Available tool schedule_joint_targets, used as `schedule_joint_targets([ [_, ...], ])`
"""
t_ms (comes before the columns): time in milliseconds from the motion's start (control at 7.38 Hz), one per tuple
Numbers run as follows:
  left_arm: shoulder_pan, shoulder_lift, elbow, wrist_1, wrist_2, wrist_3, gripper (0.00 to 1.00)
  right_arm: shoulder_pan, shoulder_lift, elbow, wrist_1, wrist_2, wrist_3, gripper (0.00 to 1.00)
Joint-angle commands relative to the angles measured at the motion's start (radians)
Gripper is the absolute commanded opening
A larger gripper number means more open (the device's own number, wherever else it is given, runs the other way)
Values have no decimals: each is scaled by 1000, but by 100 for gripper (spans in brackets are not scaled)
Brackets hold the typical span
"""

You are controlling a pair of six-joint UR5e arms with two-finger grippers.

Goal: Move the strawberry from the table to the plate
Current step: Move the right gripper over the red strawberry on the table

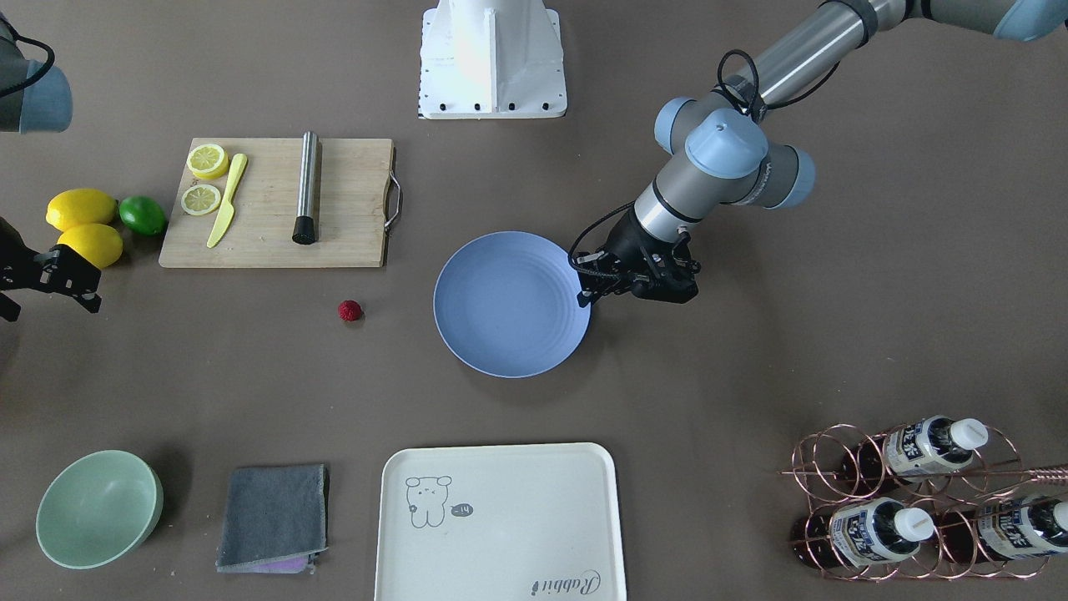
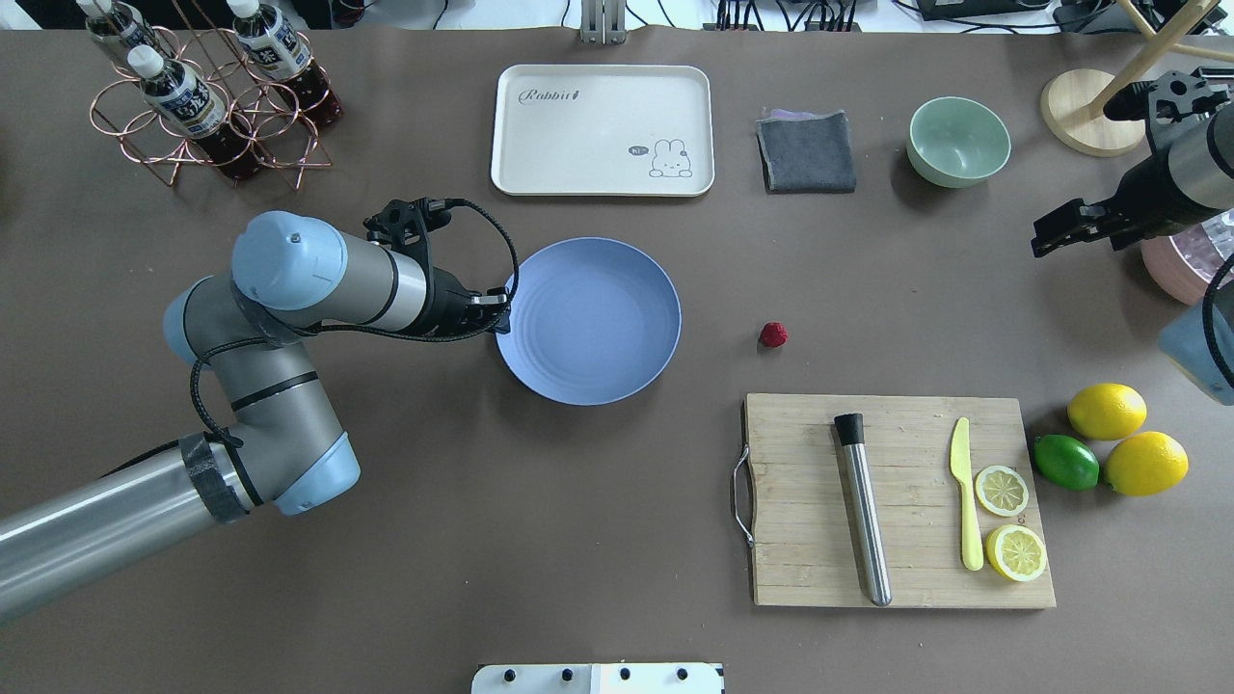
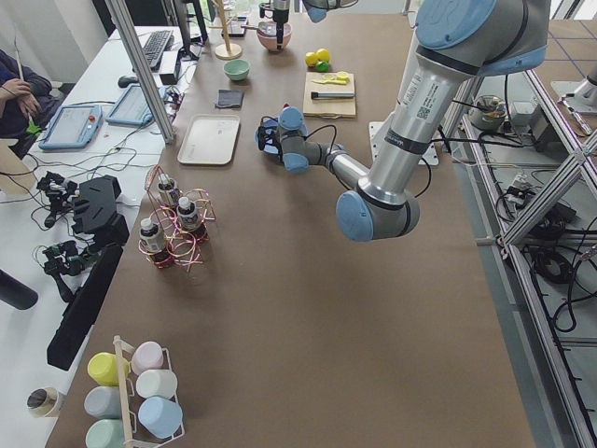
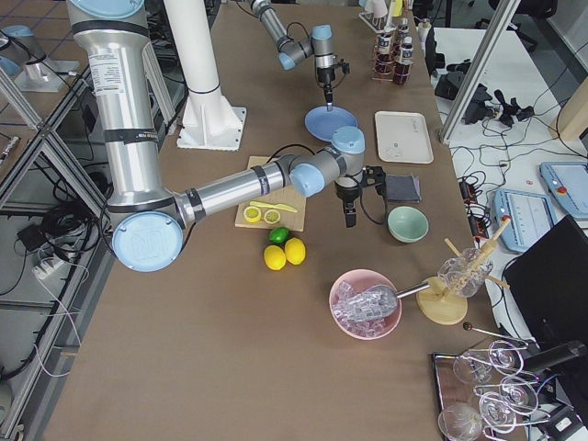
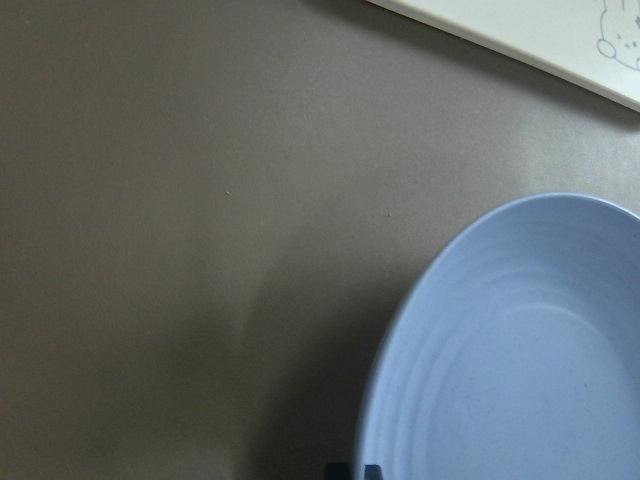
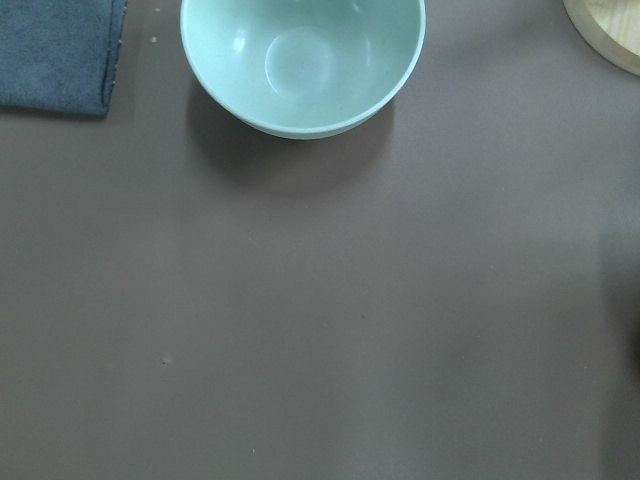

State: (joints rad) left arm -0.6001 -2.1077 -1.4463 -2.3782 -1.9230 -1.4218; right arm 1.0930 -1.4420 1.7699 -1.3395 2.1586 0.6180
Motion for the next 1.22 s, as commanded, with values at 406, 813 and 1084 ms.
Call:
schedule_joint_targets([
  [406, -65, 38, -44, -3, -52, 10, 98, -108, 96, -3, -10, -44, 182, 99],
  [813, -167, 133, -109, -4, -146, 102, 98, -333, 205, -7, -10, -164, 441, 99],
  [1084, -173, 152, -135, -3, -148, 101, 98, -402, 265, -68, -9, -207, 470, 96],
])
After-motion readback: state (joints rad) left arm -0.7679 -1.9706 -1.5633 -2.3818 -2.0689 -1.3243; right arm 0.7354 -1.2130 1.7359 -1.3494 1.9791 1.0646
